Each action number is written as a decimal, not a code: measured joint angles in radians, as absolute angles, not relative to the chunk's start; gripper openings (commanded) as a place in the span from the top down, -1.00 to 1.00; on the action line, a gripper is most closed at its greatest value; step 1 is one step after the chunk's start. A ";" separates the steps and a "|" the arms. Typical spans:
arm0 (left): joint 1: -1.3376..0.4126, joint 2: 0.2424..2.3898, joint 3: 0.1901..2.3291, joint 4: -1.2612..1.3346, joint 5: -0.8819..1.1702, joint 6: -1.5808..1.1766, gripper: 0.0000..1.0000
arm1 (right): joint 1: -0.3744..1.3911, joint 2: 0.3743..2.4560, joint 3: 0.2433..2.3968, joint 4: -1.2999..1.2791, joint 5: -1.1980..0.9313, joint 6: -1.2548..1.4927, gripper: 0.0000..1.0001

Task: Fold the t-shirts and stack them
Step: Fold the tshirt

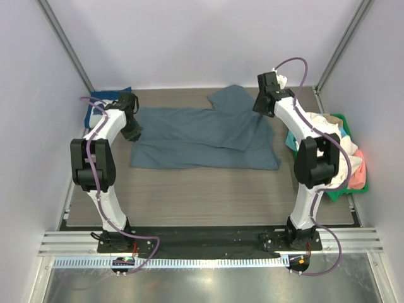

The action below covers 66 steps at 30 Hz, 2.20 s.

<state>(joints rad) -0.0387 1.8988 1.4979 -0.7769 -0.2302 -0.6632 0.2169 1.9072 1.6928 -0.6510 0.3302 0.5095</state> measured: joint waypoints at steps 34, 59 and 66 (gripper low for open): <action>0.022 1.408 0.703 -0.326 -0.079 -0.801 -0.78 | 0.135 1.431 0.767 -0.393 0.125 0.635 -0.34; 0.049 1.490 1.048 -0.386 -0.015 -0.820 1.00 | 0.115 1.559 1.108 -0.404 0.148 0.619 0.97; 0.091 1.131 0.884 -0.439 -0.044 -0.813 0.99 | 0.101 1.254 0.908 -0.393 0.159 0.637 0.98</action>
